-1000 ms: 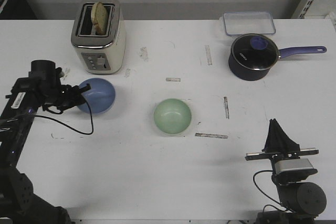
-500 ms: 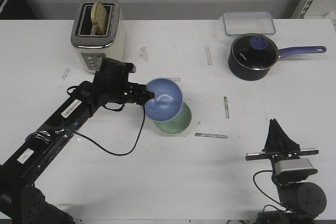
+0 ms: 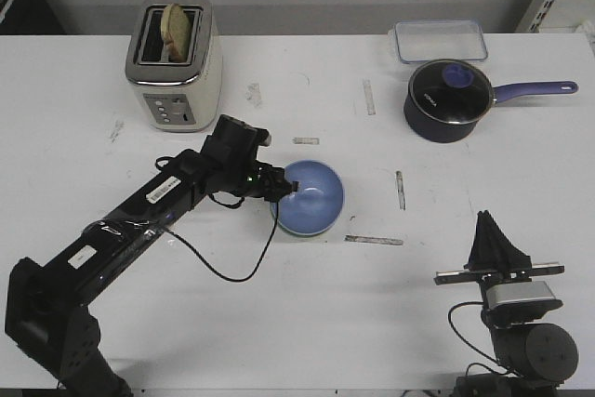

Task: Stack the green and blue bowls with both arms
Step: 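Lift the blue bowl with the left gripper over the green bowl, then lower the blue bowl into the green bowl and open the left gripper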

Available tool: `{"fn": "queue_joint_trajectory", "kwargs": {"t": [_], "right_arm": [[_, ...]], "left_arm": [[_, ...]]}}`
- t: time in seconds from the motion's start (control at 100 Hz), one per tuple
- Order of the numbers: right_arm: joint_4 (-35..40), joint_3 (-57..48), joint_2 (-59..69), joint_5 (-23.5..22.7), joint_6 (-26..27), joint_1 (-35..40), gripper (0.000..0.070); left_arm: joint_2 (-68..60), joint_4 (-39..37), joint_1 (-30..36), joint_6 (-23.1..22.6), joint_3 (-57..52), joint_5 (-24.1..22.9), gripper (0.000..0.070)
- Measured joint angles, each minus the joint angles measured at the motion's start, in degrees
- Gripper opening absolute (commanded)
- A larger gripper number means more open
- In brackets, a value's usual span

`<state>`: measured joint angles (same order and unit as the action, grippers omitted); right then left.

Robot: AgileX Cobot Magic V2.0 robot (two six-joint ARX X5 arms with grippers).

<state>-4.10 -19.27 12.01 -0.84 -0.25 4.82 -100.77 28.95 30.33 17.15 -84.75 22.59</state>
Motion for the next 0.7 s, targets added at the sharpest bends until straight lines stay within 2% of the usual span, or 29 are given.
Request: {"fn": "queue_joint_trajectory", "kwargs": {"t": [0.23,0.34,0.38,0.62,0.7], "right_arm": [[0.0,0.0,0.0,0.0,0.0,0.0,0.0007],[0.0,0.0,0.0,0.0,0.0,0.0,0.0007],[0.0,0.0,0.0,0.0,0.0,0.0,0.0007],[0.0,0.0,0.0,0.0,0.0,0.0,0.0007],[0.0,0.0,0.0,0.0,0.0,0.0,0.0007]], "left_arm": [[-2.16,-0.17,0.28,0.0,-0.04,-0.55,0.0016],[-2.64,-0.07,0.28,0.02,-0.02,-0.59,0.0175],[-2.62,-0.28,0.28,0.09,-0.04,-0.57,0.0212],[-2.38,-0.22,0.55,0.15,-0.04,-0.57,0.0216],[-1.46,-0.13,0.7,0.17,-0.04,-0.57,0.0241]]}}
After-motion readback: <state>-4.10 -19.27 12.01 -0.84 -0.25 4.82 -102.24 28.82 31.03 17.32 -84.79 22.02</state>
